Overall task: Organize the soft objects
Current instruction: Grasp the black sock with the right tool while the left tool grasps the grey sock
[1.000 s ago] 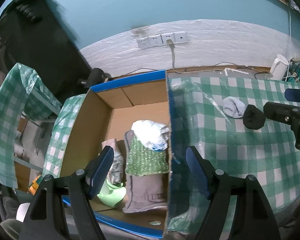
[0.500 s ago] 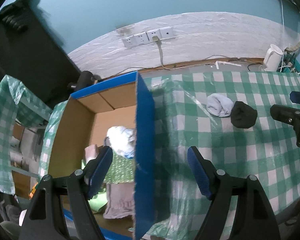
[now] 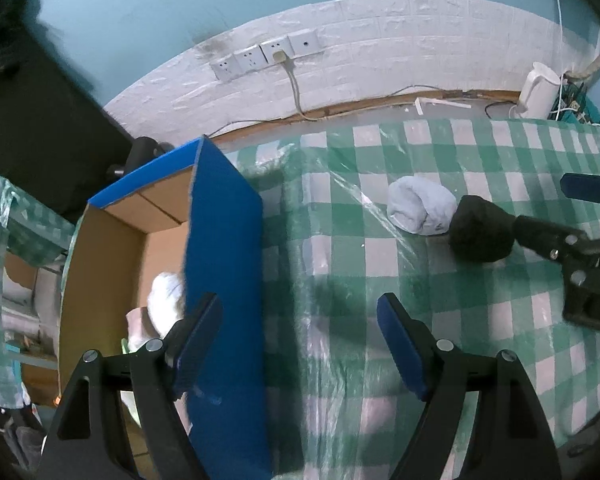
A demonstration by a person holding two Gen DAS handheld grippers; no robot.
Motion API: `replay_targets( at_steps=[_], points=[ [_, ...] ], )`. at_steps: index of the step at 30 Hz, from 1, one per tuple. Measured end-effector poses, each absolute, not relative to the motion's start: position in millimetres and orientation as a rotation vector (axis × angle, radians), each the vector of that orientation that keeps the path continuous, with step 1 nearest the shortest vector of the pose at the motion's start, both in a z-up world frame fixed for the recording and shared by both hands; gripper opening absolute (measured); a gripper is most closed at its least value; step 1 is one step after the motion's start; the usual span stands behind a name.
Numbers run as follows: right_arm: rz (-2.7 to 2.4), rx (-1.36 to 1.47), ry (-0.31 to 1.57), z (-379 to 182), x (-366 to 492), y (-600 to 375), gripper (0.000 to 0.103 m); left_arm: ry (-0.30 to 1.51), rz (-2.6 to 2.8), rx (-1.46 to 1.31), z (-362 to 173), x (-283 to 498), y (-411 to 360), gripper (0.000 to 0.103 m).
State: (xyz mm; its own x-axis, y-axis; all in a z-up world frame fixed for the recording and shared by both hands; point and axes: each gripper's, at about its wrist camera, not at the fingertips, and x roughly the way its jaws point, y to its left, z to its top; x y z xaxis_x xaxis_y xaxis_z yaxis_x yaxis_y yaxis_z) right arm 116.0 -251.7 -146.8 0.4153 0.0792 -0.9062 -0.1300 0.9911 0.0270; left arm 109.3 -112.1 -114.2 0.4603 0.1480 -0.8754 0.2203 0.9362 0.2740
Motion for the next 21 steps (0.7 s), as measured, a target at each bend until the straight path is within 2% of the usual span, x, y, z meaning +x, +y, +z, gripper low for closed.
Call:
replay_targets(
  at_steps=[21],
  points=[
    [0.17, -0.159, 1.224, -217, 161, -237, 0.076, 1.206, -0.094, 0.439, -172, 155, -138, 0.081]
  ],
)
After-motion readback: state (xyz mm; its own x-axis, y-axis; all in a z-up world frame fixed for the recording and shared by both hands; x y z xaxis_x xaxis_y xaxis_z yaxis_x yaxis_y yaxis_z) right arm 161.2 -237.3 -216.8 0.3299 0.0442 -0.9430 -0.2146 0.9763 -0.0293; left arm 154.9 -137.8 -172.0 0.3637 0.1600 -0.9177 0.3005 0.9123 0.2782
